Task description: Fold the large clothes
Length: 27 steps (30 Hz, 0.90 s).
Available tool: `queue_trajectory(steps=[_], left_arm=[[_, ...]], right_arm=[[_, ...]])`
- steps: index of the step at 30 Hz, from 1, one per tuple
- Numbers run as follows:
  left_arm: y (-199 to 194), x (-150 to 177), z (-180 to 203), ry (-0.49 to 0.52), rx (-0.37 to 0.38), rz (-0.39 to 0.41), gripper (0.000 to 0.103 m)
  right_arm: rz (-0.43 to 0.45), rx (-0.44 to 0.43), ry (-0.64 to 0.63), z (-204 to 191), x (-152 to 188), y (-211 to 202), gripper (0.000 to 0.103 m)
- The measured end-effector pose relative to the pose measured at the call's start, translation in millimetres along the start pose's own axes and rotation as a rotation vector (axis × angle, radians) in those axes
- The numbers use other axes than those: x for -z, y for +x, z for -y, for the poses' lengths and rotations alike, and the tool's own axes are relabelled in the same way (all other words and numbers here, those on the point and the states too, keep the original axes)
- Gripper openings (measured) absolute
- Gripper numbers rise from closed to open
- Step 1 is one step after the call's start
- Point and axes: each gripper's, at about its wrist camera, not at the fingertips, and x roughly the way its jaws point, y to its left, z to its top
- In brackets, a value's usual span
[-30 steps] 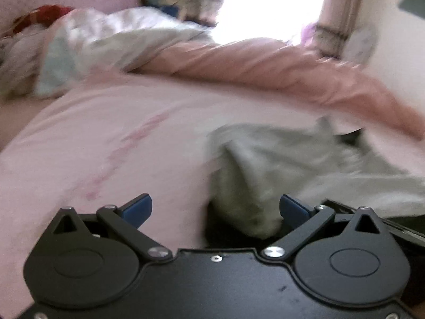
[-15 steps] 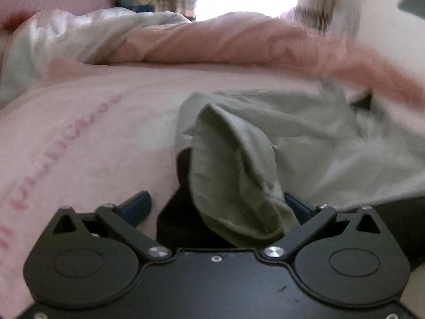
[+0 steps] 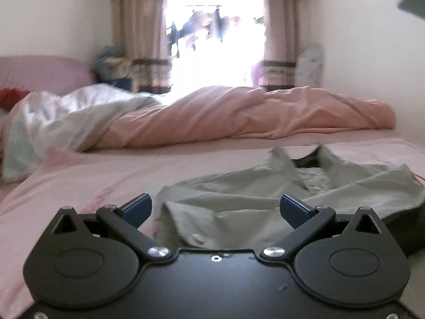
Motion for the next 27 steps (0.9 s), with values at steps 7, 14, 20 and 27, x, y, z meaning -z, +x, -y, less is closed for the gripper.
queue_trajectory(steps=[7, 14, 20, 27], left_arm=[[48, 40, 2, 0.029, -0.025, -0.294, 0.103], [44, 34, 9, 0.110, -0.094, -0.289, 0.103], [57, 43, -22, 0.022, -0.135, -0.329, 0.103], [41, 36, -38, -0.117, -0.143, -0.265, 0.103]], right_arm=[[-0.050, -0.025, 0.164, 30, 13, 5, 0.010], [-0.022, -0.163, 0.033, -13, 23, -6, 0.010], [-0.092, -0.168, -0.101, -35, 47, 27, 0.007], [0.003, -0.160, -0.016, -36, 30, -10, 0.008]])
